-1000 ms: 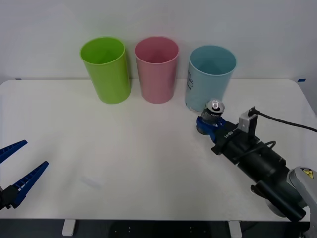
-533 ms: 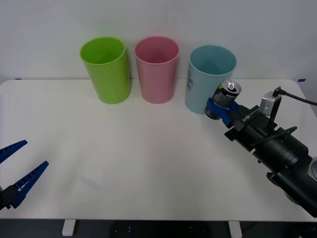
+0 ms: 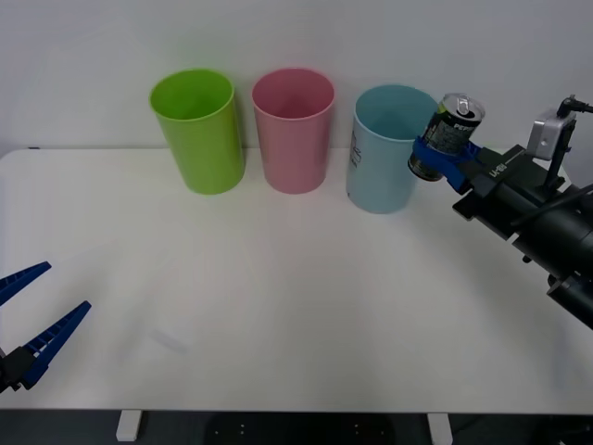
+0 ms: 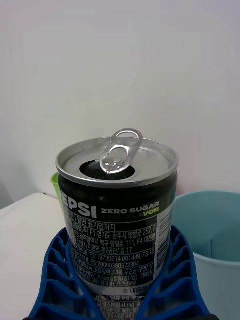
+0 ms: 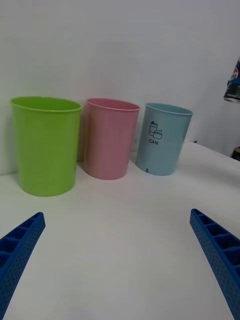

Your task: Grasp the object on the table and drop it into the matching bin: aluminum can to the light blue bin, PET bottle to the pink bin.

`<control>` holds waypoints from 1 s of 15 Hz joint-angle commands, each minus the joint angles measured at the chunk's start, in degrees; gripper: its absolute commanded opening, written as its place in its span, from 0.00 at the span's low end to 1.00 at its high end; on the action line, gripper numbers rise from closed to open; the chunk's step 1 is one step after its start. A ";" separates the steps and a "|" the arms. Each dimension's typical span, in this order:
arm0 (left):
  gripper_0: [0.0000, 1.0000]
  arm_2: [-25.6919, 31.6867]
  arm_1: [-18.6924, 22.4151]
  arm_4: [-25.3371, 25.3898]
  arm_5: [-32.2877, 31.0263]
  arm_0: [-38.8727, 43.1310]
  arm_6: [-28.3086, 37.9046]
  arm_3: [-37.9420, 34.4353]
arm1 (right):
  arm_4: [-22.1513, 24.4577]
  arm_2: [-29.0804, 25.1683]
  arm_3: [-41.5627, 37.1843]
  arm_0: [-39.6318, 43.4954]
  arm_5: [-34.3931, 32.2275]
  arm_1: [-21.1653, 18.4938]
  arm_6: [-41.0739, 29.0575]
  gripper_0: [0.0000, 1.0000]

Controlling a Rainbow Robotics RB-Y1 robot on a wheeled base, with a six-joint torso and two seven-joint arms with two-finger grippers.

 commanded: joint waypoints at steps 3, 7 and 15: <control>1.00 0.00 0.00 0.00 0.00 0.00 0.00 0.00 | 4.45 -1.01 4.86 -6.75 -0.45 -1.20 -5.02 0.00; 1.00 0.00 0.00 0.00 0.00 0.00 0.00 0.00 | 7.17 -1.19 13.56 -14.23 -0.97 -1.03 -4.85 0.00; 1.00 0.00 0.00 0.00 0.00 0.00 0.00 0.00 | 16.40 -1.98 30.26 -27.59 -0.97 3.98 -4.32 0.00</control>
